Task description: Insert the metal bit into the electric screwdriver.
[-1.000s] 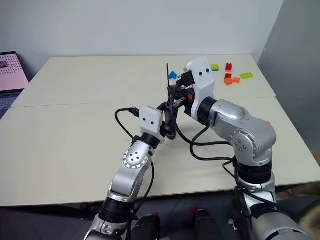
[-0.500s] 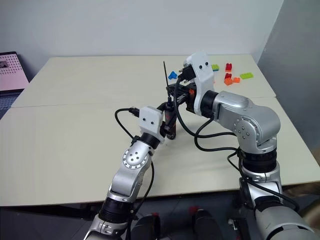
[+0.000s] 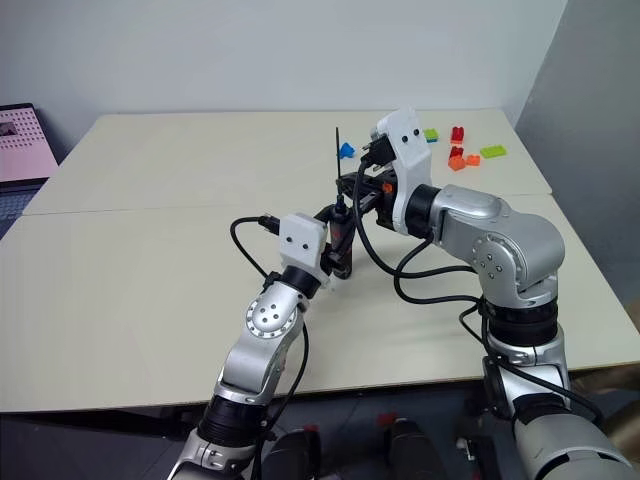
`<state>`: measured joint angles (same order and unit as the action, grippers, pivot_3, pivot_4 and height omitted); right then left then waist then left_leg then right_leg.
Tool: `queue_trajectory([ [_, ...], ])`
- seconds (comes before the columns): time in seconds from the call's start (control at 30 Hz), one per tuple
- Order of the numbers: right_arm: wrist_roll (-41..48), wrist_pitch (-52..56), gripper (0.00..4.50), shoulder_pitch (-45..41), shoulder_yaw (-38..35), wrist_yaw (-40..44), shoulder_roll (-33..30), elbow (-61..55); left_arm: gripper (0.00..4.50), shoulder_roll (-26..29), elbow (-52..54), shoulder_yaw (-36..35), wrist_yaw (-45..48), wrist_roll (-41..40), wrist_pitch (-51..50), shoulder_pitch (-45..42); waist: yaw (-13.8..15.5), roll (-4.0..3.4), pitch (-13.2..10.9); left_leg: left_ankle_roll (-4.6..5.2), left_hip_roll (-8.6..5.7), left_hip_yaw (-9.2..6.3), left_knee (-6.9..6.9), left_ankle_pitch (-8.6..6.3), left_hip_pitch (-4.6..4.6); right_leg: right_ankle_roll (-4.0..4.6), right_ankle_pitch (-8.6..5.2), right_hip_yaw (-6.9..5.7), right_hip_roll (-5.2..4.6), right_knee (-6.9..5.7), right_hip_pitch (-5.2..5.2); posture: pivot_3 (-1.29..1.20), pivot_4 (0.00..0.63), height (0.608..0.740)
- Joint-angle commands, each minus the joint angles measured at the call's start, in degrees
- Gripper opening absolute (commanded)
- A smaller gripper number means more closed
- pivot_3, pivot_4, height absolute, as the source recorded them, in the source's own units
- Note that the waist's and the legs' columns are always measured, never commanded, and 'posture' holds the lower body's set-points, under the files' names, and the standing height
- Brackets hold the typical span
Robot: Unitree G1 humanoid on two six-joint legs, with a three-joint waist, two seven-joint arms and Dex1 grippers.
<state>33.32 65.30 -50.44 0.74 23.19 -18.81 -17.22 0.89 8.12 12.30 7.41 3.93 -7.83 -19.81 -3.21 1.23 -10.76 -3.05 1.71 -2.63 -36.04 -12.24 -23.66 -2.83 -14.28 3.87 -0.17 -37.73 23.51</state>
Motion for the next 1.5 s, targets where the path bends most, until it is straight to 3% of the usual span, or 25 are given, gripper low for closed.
queue_trajectory([
  [0.03,0.8,1.0,0.0,0.8,1.4,0.9,0.2,-0.6,1.64,0.2,0.3,-0.2,-0.1,0.7,0.1,0.2,0.0,0.0,0.0,0.0,0.0,0.0,0.0,0.0,0.0,0.0,0.0,0.0,0.0,0.0,0.0,0.0,0.15,0.74],
  [0.6,-1.1,-1.3,0.0,0.2,2.8,2.7,-1.7,1.1,1.64,0.0,0.1,-0.1,0.2,0.7,0.1,0.3,0.0,0.0,0.0,0.0,0.0,0.0,0.0,0.0,0.01,0.0,0.0,0.0,0.0,0.0,0.0,0.0,0.15,0.74],
  [0.7,-1.2,-1.8,0.43,-0.1,2.3,2.6,-1.6,1.5,1.64,0.0,-0.1,-0.2,0.2,0.7,0.2,0.2,0.0,0.0,0.0,0.0,0.0,0.0,0.0,0.0,0.01,0.0,0.0,-0.01,0.0,0.0,0.0,0.0,0.15,0.74],
  [0.8,-1.2,-2.6,1.31,-0.7,1.6,2.7,-1.9,1.5,1.64,0.0,-0.1,-0.2,0.2,0.7,0.2,0.2,0.0,0.0,0.0,0.0,0.0,-0.01,0.0,0.0,-0.03,0.0,0.0,-0.01,0.0,0.01,0.03,0.0,0.15,0.74],
  [1.03,-0.5,-3.9,2.72,-3.3,-1.3,3.2,-3.1,3.0,1.64,-0.1,0.0,-0.2,0.1,0.8,0.2,0.4,0.0,0.0,0.0,0.0,0.0,0.0,0.04,0.0,-0.11,0.0,0.0,-0.02,0.0,0.1,0.06,0.0,0.15,0.74],
  [1.27,1.5,-3.7,4.47,-5.5,-5.4,5.2,-5.1,5.1,1.64,0.0,-0.1,-0.3,0.2,0.7,0.3,0.3,0.0,0.0,0.0,0.0,0.0,-0.02,0.04,0.0,-0.11,0.0,0.0,-0.04,0.0,0.1,0.07,0.0,0.15,0.74],
  [1.5,7.0,-2.2,4.5,-5.2,-8.9,13.4,-12.5,5.6,1.64,0.0,0.3,-0.8,0.4,0.2,0.2,0.1,0.2,0.01,0.0,0.01,-0.01,-0.01,0.04,-0.01,-0.14,0.0,0.0,-0.04,-0.01,0.16,0.07,0.0,0.15,0.74],
])
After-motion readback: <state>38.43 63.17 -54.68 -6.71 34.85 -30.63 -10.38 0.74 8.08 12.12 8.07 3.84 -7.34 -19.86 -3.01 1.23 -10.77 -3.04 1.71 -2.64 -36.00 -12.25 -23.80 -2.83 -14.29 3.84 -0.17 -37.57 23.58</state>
